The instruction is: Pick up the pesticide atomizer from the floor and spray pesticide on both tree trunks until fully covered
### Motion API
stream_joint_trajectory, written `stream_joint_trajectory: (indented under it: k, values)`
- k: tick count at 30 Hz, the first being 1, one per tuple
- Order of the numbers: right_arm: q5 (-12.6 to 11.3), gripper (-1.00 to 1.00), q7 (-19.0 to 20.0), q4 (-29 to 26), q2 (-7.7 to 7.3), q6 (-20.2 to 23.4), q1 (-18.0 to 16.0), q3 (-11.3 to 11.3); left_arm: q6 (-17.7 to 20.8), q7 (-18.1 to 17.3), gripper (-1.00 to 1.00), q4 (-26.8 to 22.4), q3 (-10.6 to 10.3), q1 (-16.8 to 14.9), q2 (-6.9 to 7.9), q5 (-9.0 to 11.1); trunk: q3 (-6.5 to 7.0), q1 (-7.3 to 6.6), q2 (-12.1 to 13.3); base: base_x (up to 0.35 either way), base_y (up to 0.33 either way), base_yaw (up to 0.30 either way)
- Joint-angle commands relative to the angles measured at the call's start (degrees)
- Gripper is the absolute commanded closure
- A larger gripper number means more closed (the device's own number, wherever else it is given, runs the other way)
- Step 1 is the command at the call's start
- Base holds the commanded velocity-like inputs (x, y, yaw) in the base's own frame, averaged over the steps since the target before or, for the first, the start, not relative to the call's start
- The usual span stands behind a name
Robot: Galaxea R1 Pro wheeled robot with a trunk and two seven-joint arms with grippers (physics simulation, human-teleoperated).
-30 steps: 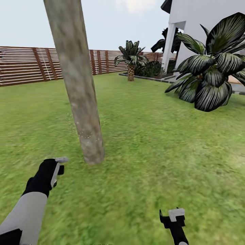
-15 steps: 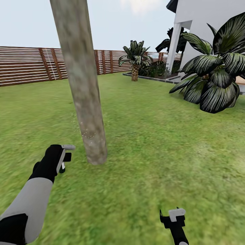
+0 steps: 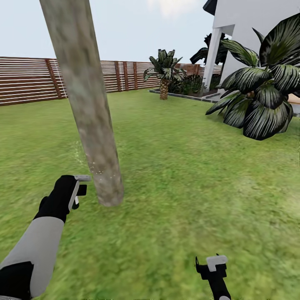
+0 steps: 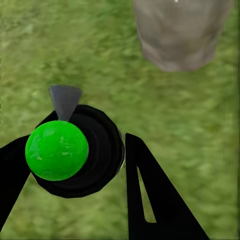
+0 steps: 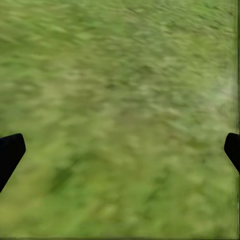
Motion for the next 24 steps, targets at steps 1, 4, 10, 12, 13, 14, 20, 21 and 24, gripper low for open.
stream_joint_trajectory:
  k: [1,4,10,12,13,14,20,21,24]
  values:
    - [-0.3,-1.0,-0.3,0.0,0.0,0.0,0.0,0.5,0.2,0.1,1.0,0.0,0.0,-0.1,0.08,0.0,-0.05,-0.02,0.0,-0.149,-0.255,0.0]
    - [-0.3,-1.0,-0.3,0.0,0.0,0.0,0.0,0.5,0.2,0.0,1.0,-0.1,0.0,-0.3,-0.31,0.0,-0.05,-0.02,0.0,-0.111,-0.149,0.0]
    - [-0.3,-1.0,-0.3,0.0,0.0,0.0,0.0,0.5,2.0,0.0,1.0,1.2,-3.9,-4.7,-0.41,0.3,-0.05,-0.02,0.0,-0.008,-0.01,0.0]
    - [-0.3,-1.0,-0.3,0.0,-0.02,0.0,0.0,0.5,2.1,0.0,1.0,0.5,-4.2,-4.2,-0.27,0.1,-0.05,-0.02,0.0,0.0,0.0,0.0]
    - [-0.3,-1.0,-0.3,0.0,-0.01,-0.1,0.0,0.5,2.1,0.0,1.0,-0.2,-4.1,-4.1,-0.1,0.1,-0.05,-0.02,0.0,0.116,0.0,0.0]
    - [-0.3,-1.0,-0.3,0.0,-0.01,-0.1,0.0,0.5,2.1,0.0,1.0,-1.0,-3.9,-3.9,0.24,0.3,-0.05,-0.02,0.0,0.28,0.0,0.0]
    - [-0.3,-1.0,-0.3,0.0,0.0,-0.1,0.0,0.5,2.1,0.0,1.0,-1.5,-3.9,-3.8,0.39,0.3,-0.05,-0.02,0.0,0.328,0.0,0.0]
    - [-0.3,-1.0,-0.3,0.0,0.0,-0.1,0.0,0.5,2.1,0.0,1.0,-1.5,-3.9,-3.8,0.39,0.3,-0.05,-0.02,0.0,0.337,-0.006,0.0]
    - [-0.3,-1.0,-0.3,0.0,0.0,-0.1,0.0,0.5,2.1,0.0,1.0,-1.6,-3.9,-3.6,0.38,0.2,-0.05,-0.02,0.0,0.25,-0.133,0.0]
